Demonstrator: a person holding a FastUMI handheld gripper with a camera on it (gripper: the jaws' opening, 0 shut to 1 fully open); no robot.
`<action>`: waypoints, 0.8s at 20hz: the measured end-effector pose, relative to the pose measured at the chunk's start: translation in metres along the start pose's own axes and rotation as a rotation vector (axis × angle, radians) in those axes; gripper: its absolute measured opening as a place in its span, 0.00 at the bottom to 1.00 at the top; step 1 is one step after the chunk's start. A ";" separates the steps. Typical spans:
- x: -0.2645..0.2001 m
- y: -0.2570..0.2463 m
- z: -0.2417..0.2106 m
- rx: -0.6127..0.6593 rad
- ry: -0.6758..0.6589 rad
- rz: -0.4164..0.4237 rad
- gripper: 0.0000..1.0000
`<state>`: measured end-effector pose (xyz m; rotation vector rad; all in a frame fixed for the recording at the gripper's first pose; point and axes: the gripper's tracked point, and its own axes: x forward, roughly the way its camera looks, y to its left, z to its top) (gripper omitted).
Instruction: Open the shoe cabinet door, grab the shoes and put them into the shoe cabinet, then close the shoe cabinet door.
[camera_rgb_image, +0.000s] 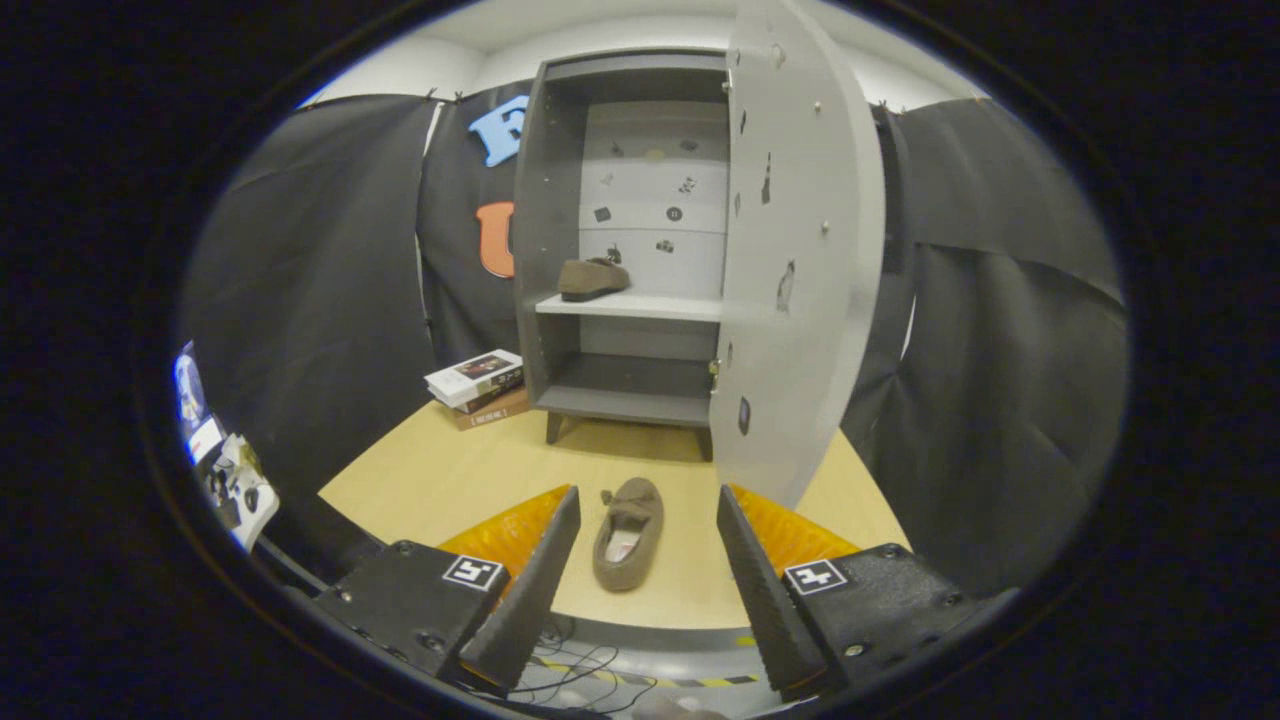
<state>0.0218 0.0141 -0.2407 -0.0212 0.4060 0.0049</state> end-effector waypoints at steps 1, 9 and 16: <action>0.010 0.006 -0.008 -0.007 0.020 -0.003 0.90; 0.097 0.049 -0.066 -0.044 0.141 0.051 0.95; 0.177 0.053 -0.117 -0.047 0.284 0.046 0.95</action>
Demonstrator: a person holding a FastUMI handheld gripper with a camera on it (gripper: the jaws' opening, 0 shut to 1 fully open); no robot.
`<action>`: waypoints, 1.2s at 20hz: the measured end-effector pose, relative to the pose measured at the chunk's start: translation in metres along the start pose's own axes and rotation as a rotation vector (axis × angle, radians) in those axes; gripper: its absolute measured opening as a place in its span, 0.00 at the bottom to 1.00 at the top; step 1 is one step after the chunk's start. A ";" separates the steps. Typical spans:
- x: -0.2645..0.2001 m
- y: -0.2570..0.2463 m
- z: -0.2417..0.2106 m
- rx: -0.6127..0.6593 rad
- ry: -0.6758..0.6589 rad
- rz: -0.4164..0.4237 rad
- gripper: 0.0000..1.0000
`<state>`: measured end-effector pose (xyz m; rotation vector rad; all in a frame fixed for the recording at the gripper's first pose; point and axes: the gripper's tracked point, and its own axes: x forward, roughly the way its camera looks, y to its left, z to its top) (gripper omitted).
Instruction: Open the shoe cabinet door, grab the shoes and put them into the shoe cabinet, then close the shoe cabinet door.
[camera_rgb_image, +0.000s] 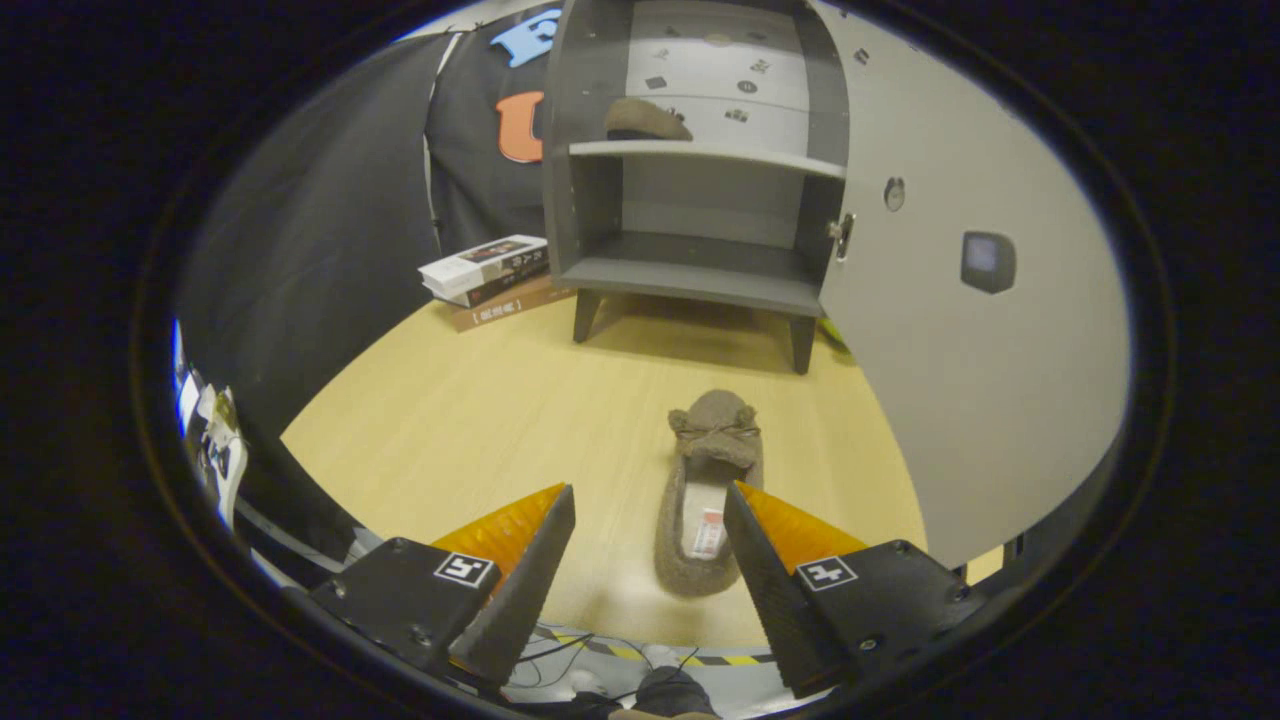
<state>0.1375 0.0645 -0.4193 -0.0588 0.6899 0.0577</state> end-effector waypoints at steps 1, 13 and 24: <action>0.009 -0.003 -0.001 0.010 0.014 0.001 0.95; 0.110 -0.019 -0.001 0.118 0.138 -0.011 0.92; 0.126 -0.015 0.000 0.089 0.163 0.077 0.10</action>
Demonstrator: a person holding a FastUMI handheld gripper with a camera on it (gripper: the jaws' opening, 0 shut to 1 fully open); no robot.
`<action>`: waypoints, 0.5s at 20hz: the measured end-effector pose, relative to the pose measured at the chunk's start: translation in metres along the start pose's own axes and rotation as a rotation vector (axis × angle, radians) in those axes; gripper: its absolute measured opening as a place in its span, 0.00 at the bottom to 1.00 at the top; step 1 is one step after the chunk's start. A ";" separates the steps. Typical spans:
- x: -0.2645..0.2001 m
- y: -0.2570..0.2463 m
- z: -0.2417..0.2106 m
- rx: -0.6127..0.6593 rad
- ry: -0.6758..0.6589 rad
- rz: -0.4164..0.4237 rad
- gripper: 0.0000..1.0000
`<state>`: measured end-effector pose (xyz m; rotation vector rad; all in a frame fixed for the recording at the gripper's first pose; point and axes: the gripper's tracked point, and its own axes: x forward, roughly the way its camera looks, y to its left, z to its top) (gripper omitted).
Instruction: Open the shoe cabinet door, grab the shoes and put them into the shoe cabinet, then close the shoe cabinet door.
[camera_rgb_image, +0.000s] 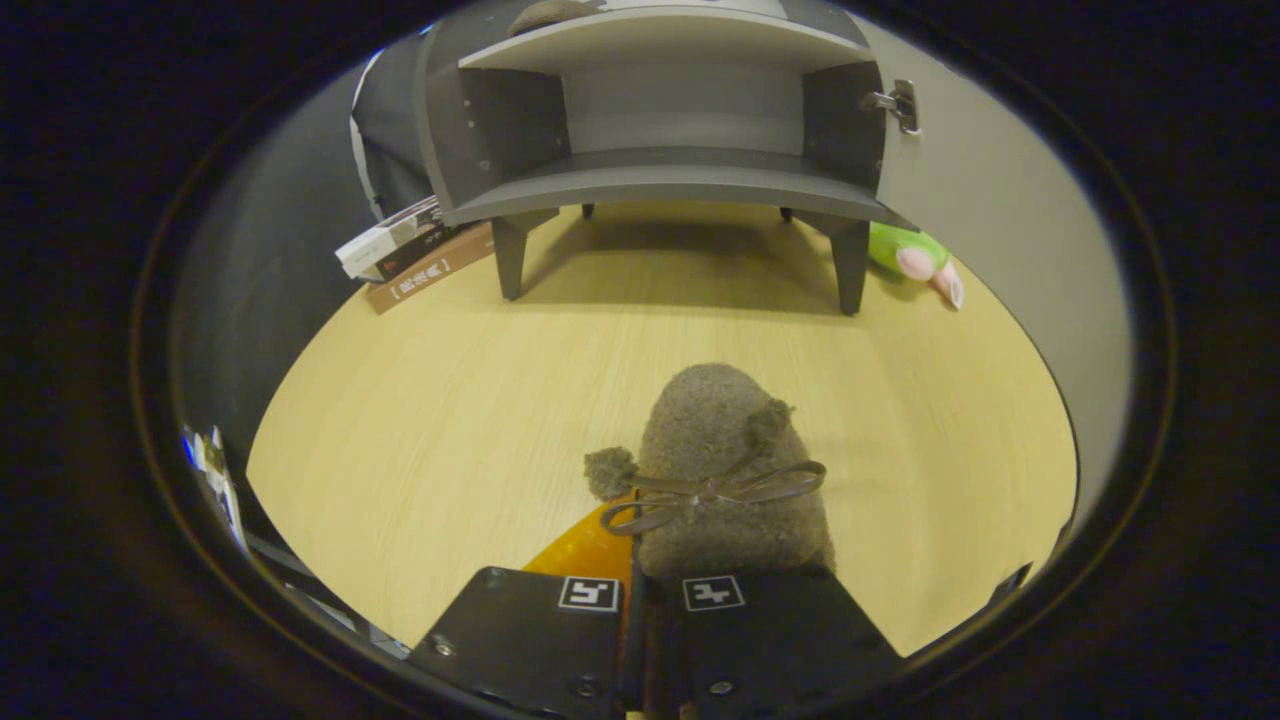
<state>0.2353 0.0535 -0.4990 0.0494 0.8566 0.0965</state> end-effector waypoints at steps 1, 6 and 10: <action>-0.003 0.006 0.000 0.000 0.003 0.027 0.08; -0.044 0.023 0.027 -0.031 -0.066 0.072 0.07; -0.093 0.031 0.068 -0.037 -0.158 0.076 0.07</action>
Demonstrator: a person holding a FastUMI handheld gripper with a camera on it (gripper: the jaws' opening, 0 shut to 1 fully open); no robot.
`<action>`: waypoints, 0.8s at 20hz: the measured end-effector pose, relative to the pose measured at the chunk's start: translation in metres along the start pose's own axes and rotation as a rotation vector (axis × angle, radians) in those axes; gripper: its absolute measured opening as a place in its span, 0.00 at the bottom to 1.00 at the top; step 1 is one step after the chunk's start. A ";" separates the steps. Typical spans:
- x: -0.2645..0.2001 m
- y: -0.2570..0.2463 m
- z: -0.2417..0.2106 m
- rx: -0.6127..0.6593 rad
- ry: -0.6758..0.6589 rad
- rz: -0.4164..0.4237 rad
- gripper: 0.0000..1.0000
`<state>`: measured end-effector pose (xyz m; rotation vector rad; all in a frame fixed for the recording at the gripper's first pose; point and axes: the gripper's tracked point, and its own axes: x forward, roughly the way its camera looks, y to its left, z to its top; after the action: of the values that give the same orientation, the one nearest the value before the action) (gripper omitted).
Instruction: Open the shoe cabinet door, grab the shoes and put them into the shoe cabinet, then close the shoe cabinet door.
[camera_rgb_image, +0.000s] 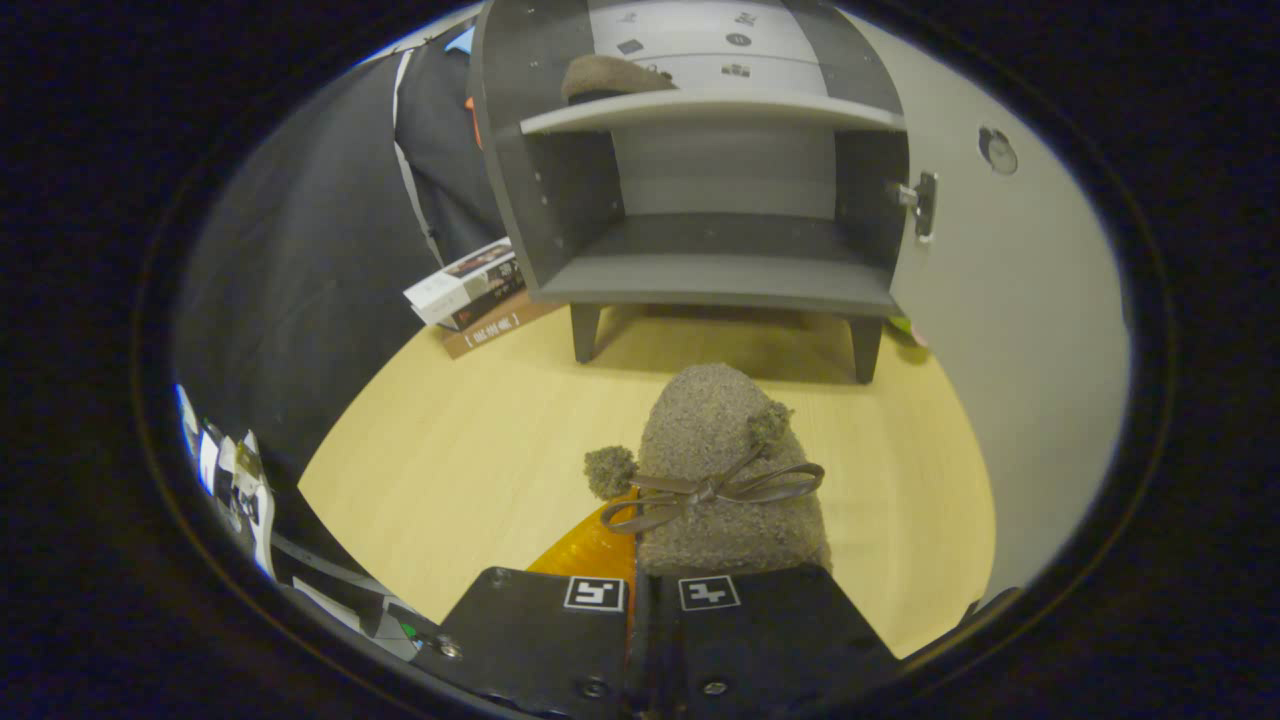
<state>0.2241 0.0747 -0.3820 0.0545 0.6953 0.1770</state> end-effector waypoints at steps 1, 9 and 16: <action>-0.011 0.002 0.014 -0.007 -0.026 -0.004 0.07; -0.085 0.005 0.157 -0.069 -0.277 -0.090 0.07; -0.083 -0.007 0.297 -0.109 -0.425 -0.173 0.07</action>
<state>0.3530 0.0553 -0.1030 -0.0714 0.2639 0.0336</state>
